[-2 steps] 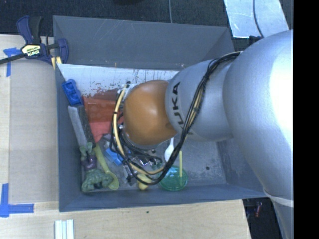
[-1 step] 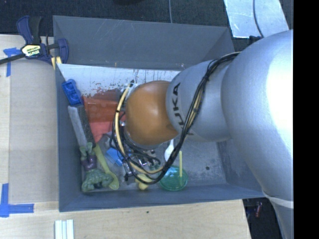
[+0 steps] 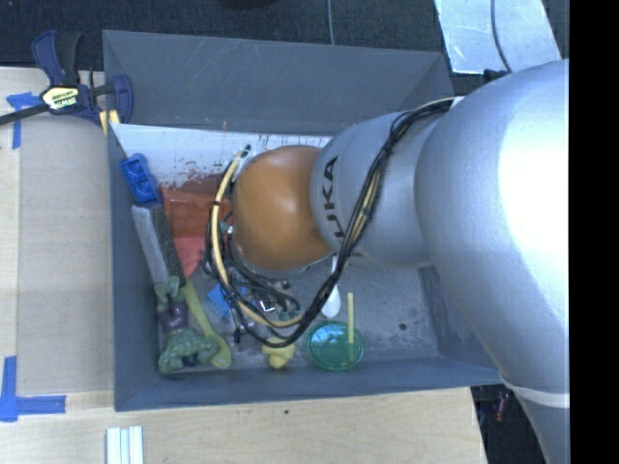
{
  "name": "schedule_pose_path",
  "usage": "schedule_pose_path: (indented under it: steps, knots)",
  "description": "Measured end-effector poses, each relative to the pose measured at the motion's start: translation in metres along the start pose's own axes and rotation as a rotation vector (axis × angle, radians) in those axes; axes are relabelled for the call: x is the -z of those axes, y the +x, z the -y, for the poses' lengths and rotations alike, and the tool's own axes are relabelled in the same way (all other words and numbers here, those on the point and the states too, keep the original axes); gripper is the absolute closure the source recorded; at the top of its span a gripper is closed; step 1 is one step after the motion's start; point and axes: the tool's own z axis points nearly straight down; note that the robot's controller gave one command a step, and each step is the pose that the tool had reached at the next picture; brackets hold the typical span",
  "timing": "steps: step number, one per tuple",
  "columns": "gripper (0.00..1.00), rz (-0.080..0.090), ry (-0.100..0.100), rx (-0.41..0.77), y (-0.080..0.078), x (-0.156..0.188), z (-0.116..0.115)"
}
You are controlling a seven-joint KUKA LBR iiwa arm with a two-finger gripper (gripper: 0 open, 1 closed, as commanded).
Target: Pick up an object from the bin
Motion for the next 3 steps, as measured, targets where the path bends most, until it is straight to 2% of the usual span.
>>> schedule_pose_path:
  steps: [1,2,3]
  knots:
    - [0.00,0.002,-0.001,0.077,-0.030,0.033,-0.009]
    - [0.00,-0.001,-0.002,-0.038,-0.029,0.101,0.005]
    - [0.00,0.009,-0.002,0.097,-0.014,0.061,0.024]
